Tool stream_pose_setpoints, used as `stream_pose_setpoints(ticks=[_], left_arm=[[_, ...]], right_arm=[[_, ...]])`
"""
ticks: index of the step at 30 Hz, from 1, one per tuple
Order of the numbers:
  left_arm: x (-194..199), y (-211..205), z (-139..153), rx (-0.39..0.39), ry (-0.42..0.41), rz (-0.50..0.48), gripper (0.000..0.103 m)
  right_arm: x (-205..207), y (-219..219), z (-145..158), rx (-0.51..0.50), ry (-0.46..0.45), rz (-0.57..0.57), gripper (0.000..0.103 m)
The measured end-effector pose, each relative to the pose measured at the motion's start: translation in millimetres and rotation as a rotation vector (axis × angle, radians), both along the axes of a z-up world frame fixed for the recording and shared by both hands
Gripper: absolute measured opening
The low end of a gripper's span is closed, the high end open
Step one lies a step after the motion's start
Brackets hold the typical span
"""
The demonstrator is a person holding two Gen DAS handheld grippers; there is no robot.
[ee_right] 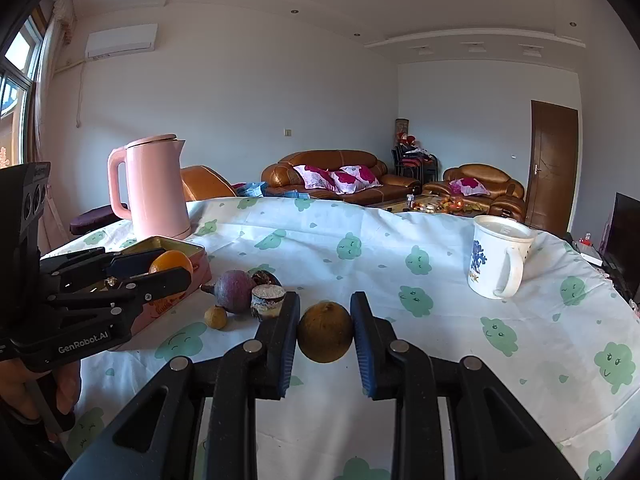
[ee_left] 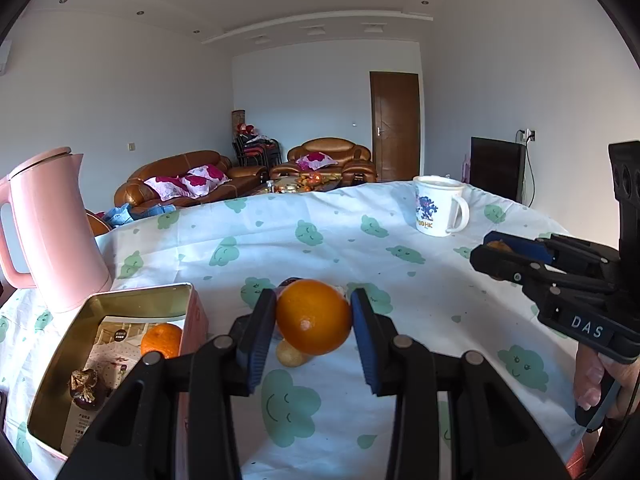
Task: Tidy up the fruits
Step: 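Lift the brown fruit with the right tool while the left tool lifts the orange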
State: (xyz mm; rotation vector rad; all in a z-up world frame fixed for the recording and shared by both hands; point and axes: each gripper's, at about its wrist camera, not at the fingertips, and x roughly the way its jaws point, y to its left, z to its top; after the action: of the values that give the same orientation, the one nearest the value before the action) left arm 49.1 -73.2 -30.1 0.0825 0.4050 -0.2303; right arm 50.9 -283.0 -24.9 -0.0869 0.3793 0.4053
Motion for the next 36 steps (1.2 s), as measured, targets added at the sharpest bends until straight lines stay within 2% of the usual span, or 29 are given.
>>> stream_pose_setpoints(ticks=[36], left_arm=[[-16, 1, 6, 0.012, -0.093, 0.043, 0.04]], right_arm=[[-20, -1, 6, 0.002, -0.106, -0.018, 0.028]])
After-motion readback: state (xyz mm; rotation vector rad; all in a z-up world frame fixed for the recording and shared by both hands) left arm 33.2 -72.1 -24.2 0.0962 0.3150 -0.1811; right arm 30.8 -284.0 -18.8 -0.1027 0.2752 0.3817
